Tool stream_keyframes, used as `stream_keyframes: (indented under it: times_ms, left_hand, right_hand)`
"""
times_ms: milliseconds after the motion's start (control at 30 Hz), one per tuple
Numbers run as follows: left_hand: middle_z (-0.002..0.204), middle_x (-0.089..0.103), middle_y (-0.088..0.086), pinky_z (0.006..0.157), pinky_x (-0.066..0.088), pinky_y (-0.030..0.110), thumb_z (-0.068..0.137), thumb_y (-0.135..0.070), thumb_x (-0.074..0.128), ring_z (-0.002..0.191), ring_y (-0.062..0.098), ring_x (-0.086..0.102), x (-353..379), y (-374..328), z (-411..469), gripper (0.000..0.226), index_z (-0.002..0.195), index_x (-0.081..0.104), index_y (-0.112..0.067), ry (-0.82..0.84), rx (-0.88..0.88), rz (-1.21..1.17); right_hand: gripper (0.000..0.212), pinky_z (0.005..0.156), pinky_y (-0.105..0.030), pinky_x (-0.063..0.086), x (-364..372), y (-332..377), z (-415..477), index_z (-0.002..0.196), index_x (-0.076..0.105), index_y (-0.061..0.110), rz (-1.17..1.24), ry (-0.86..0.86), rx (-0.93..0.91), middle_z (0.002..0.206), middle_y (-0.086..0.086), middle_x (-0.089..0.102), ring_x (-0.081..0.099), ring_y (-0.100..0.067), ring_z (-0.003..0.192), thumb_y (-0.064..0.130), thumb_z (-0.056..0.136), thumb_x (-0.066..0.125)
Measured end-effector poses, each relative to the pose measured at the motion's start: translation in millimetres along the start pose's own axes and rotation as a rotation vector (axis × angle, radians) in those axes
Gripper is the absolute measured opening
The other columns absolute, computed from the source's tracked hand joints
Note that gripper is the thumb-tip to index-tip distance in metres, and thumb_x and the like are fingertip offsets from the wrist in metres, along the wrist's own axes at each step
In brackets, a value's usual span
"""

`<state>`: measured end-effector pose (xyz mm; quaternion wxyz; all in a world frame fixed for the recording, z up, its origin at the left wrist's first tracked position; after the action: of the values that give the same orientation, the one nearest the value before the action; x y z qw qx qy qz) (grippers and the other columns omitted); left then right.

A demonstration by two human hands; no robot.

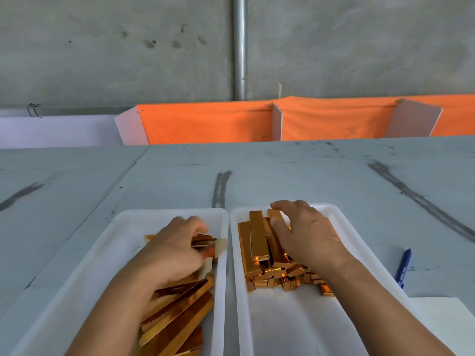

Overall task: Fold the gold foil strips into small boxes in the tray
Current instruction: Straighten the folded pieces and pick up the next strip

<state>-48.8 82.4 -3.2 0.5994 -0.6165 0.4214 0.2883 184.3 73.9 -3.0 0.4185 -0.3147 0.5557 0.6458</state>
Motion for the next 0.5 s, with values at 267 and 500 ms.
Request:
stream_keyframes:
  times_ms: [267, 500]
  left_hand:
    - [0.092, 0.058, -0.013, 0.060, 0.043, 0.017, 0.082, -0.032, 0.064, 0.081, 0.003, 0.055, 8.5, 12.4, 2.5, 0.022, 0.103, 0.059, -0.031, 0.115, -0.093, 0.246]
    - [0.113, 0.062, -0.003, 0.082, 0.047, 0.029, 0.098, -0.047, 0.040, 0.094, 0.014, 0.054, 4.7, 8.7, 7.6, 0.034, 0.119, 0.056, -0.025, -0.106, -0.064, 0.126]
  right_hand:
    - [0.033, 0.089, -0.026, 0.043, 1.6, 4.8, -2.2, 0.132, 0.057, 0.030, 0.062, -0.069, -0.062, 0.127, 0.002, 0.057, 0.054, -0.015, 0.111, 0.035, 0.101, 0.046]
    - [0.032, 0.085, -0.021, 0.041, 0.8, 5.6, -4.0, 0.129, 0.060, 0.029, 0.084, -0.090, -0.081, 0.126, 0.004, 0.057, 0.053, -0.011, 0.108, 0.036, 0.101, 0.047]
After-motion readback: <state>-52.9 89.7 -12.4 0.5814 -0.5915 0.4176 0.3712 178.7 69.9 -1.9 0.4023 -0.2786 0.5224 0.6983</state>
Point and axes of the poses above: each hand's wrist, its own z-axis towards the middle knuckle, its own x-axis out of the palm, y = z × x, the point moved 2 cm from there along z, towards the middle knuckle
